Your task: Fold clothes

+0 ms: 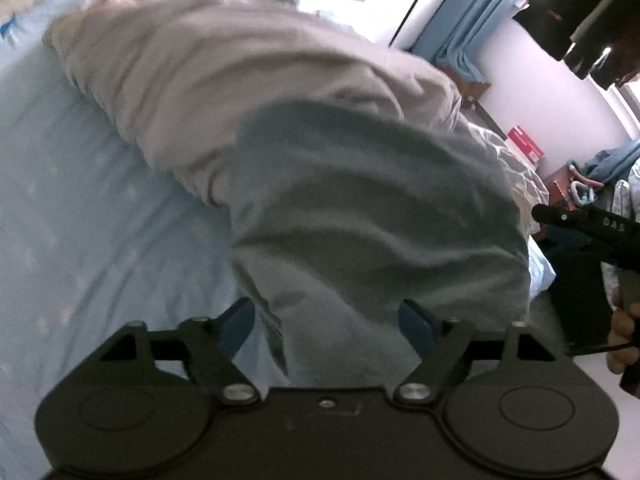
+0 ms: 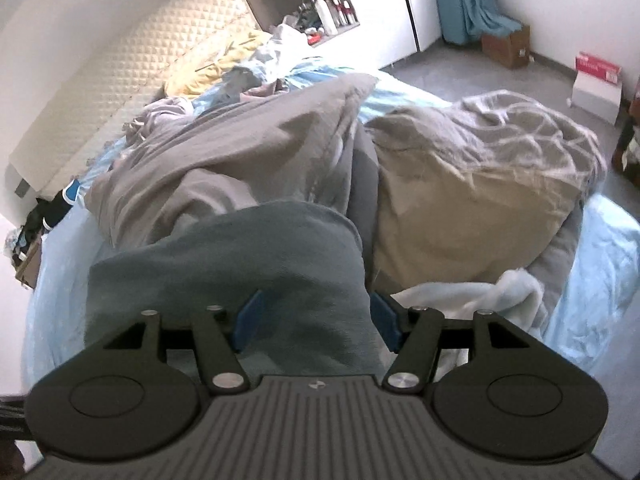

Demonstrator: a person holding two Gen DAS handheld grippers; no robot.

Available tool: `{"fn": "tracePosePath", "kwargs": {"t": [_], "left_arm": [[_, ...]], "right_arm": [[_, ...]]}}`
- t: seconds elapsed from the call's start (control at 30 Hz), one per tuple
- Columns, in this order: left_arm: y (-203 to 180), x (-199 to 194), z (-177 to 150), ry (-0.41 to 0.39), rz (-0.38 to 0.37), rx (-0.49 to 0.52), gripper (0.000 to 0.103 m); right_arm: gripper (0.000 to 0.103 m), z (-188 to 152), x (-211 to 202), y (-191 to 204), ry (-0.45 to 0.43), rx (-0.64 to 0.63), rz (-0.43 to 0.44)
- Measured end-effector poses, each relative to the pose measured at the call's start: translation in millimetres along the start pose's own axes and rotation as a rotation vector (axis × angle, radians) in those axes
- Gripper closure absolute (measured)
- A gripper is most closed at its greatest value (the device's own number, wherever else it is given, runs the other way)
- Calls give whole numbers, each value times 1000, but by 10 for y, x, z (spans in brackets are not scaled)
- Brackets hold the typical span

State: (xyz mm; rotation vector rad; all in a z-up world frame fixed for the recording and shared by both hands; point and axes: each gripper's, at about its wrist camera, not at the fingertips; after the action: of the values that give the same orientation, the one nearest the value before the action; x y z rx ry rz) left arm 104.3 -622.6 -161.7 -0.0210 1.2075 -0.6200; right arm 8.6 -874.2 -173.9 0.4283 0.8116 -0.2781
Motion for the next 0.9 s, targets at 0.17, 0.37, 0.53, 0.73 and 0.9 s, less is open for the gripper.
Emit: {"fn": "tracePosePath", "kwargs": {"t": [0.17, 0.37, 0.53, 0.73, 0.9], "left_arm": [[87, -299, -13, -64, 32, 6, 23], [379, -817, -100, -153, 100, -28, 20], [766, -1292, -218, -218, 148, -62, 18], [1364, -1935, -444, -292, 198, -80, 16], [1930, -2473, -716, -334, 245, -84, 13]], "right_arm": [[41, 29, -157, 254, -24, -60, 1], [41, -1, -273, 767, -37, -143, 34], [41, -104, -417, 1359, -42, -204, 66], [41, -367, -679, 2244, -72, -290, 104], [41, -644, -892, 2989, -101, -336, 125]]}}
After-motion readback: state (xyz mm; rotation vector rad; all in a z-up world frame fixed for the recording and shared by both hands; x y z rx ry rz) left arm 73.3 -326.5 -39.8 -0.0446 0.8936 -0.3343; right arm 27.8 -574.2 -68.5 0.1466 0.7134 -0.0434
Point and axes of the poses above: each gripper's, at about its wrist camera, not at the fingertips, and x roughly the way its jaws point, y to its left, z to its top, and after that the axes turned 9 degrees about -x, right-handed
